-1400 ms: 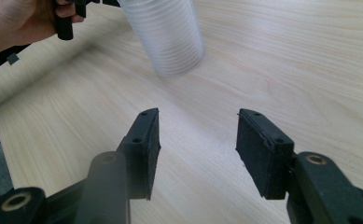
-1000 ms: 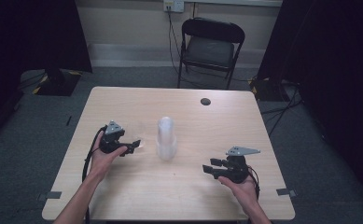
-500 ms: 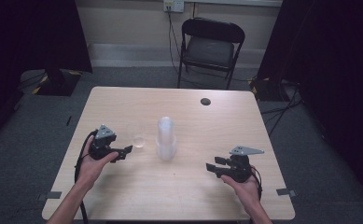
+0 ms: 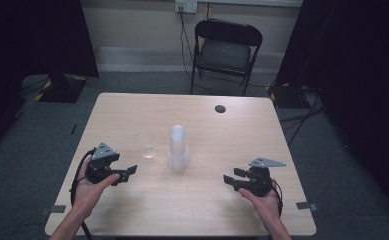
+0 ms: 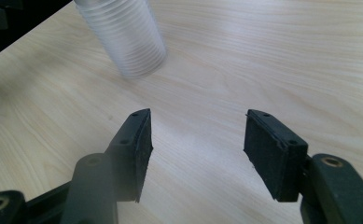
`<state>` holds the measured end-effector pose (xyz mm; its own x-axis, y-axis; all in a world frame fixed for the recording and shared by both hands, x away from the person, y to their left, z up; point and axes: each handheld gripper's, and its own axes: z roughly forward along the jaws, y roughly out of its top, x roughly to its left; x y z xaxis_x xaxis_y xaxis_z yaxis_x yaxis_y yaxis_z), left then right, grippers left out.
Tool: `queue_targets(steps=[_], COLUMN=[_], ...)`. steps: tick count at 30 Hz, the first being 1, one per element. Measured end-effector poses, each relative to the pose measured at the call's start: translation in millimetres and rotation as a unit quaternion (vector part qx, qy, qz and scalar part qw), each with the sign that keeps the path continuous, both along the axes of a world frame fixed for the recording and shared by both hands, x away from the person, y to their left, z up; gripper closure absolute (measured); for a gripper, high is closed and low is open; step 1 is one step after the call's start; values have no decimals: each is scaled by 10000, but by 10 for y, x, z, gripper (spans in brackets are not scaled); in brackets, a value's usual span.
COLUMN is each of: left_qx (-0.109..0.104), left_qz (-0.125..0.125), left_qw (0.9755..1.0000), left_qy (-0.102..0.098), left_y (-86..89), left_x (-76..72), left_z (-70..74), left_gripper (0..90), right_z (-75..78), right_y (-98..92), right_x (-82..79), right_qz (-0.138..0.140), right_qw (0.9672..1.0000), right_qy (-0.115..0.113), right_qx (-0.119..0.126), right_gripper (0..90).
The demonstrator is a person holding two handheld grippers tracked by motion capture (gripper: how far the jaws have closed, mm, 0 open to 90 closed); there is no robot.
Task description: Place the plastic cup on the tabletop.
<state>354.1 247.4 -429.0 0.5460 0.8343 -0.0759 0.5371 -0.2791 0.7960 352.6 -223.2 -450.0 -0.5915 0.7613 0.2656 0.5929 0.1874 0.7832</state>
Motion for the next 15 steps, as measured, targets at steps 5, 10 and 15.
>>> queue_targets(steps=[5, 10, 15], left_qx=[100, 124, 105], left_qz=[-19, -177, -82], left_qw=[9999, 9996, 9997], left_qy=[76, 193, 182], left_y=[16, 20, 63], left_x=[-198, -387, -426], left_z=[-42, -144, -192], left_gripper=[185, 182, 182], right_z=[11, 6, -89], right_y=[-100, -188, -256], right_x=[-33, -24, 9], right_qz=[-139, -269, -509], right_qw=[9999, 9996, 9982], right_qy=[-36, -53, 33], right_qx=[23, -29, -324], right_gripper=[419, 379, 245])
